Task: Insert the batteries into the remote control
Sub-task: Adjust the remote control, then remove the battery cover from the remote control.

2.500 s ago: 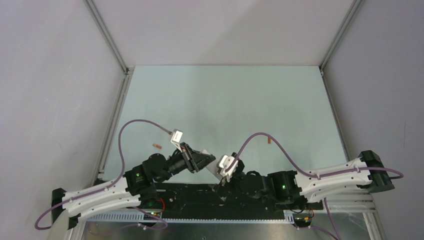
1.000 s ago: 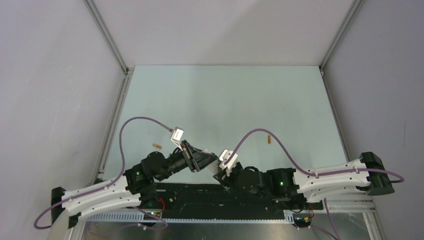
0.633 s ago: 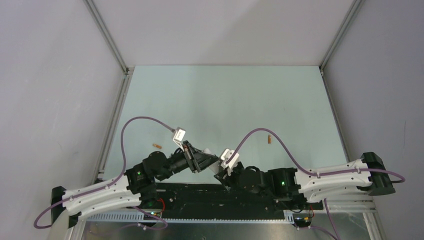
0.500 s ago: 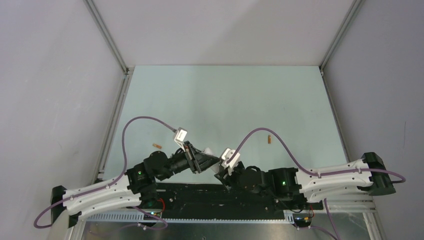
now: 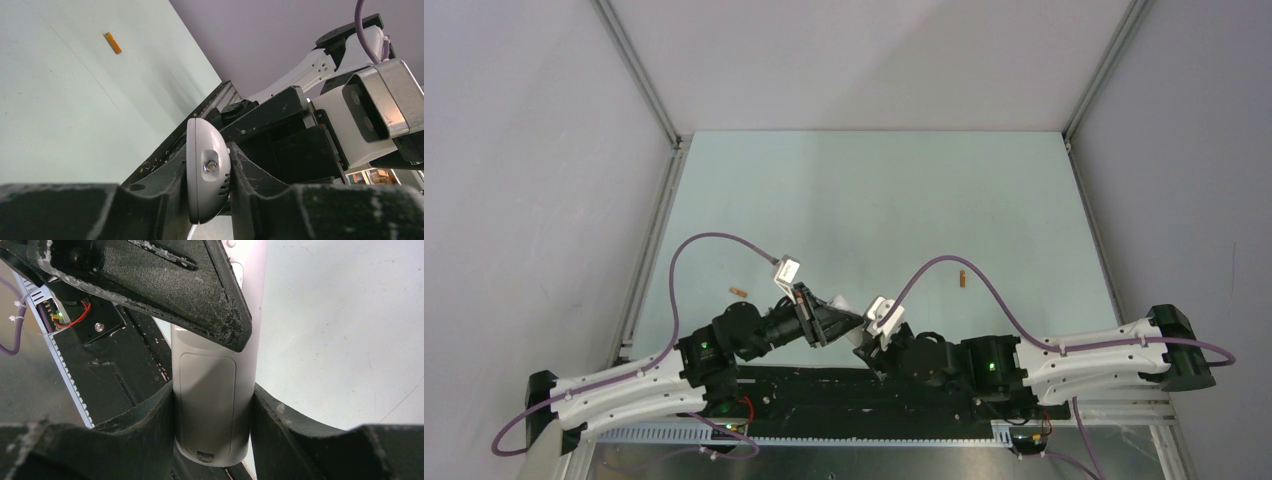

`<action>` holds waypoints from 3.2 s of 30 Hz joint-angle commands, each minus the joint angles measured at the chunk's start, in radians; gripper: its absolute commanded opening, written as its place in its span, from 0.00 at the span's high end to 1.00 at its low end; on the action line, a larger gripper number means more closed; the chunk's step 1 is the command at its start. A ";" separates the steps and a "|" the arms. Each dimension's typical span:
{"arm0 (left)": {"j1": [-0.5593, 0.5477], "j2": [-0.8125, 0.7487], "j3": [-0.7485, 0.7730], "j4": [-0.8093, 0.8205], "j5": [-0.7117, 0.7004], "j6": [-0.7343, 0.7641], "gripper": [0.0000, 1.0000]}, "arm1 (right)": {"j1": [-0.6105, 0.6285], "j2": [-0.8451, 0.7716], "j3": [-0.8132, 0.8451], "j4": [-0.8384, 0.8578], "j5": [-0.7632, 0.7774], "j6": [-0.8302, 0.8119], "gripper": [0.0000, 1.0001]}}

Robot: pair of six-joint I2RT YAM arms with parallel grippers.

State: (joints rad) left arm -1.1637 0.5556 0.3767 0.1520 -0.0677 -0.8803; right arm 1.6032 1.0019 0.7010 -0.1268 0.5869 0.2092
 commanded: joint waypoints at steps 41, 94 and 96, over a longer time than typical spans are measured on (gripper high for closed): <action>0.000 -0.151 -0.046 0.037 -0.113 0.022 1.00 | 0.065 -0.207 -0.018 0.116 0.205 0.115 0.22; 0.005 -0.529 -0.308 0.108 -0.399 -0.255 1.00 | -0.052 -0.274 -0.461 0.718 0.102 0.822 0.49; 0.005 -0.528 -0.306 0.107 -0.397 -0.256 1.00 | -0.058 -0.257 -0.459 0.735 0.089 0.822 0.49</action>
State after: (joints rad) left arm -1.1637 0.0372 0.0761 0.2089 -0.4332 -1.1145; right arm 1.5566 0.7212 0.2420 0.5068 0.7090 1.0206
